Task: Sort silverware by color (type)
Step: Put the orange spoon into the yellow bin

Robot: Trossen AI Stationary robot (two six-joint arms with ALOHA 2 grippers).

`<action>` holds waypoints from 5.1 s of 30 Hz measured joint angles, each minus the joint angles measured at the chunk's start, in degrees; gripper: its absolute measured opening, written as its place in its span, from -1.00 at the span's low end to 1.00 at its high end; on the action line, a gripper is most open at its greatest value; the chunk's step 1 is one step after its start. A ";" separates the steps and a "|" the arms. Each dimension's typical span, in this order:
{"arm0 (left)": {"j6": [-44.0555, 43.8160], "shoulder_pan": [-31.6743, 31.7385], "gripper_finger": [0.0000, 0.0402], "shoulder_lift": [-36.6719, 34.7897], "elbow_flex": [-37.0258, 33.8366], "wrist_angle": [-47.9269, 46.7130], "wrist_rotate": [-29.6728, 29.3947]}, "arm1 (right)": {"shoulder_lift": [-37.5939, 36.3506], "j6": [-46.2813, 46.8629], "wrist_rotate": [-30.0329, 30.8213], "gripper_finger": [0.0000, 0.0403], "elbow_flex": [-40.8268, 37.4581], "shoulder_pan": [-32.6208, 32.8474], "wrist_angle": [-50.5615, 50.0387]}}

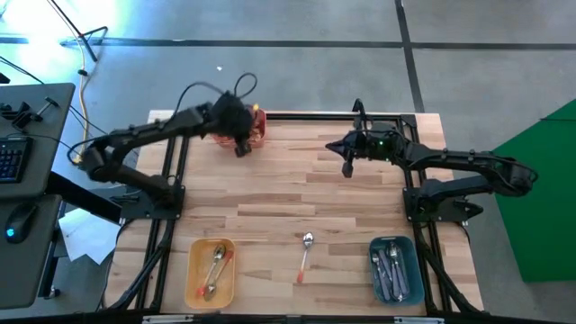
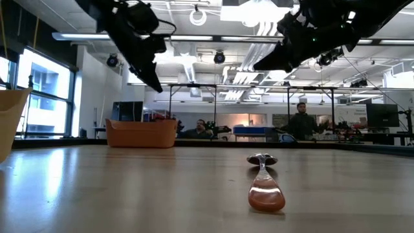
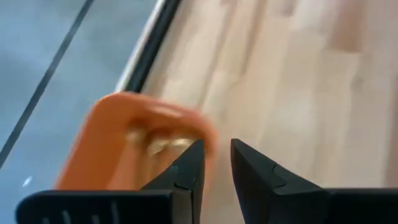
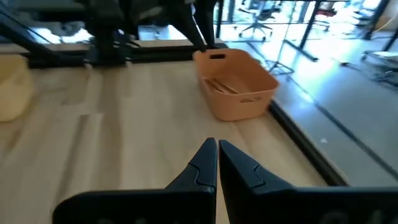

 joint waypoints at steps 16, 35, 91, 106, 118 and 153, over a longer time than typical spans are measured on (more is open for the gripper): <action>-11.49 -21.92 -0.78 -15.79 -27.22 33.06 2.37 | 4.37 21.86 13.83 -0.75 0.00 25.85 -4.47; -18.17 -36.68 -0.78 -16.02 -28.20 33.93 -6.52 | 29.56 11.96 12.28 -0.02 5.15 44.54 4.36; -31.15 -40.11 0.19 6.76 -19.65 41.71 4.93 | 38.56 -26.97 23.16 -1.00 34.73 33.57 -39.31; -30.33 -40.57 -0.21 6.74 -11.44 21.56 0.88 | 38.56 -27.48 23.78 -1.00 34.77 32.99 -36.12; -30.06 -39.59 -0.96 6.73 -11.48 18.21 -0.68 | 38.53 -27.14 23.87 -0.98 34.82 33.10 -34.35; -89.26 -56.39 -1.00 -25.64 -11.54 -14.70 24.39 | 23.23 -27.32 10.77 -0.99 17.84 2.54 -1.11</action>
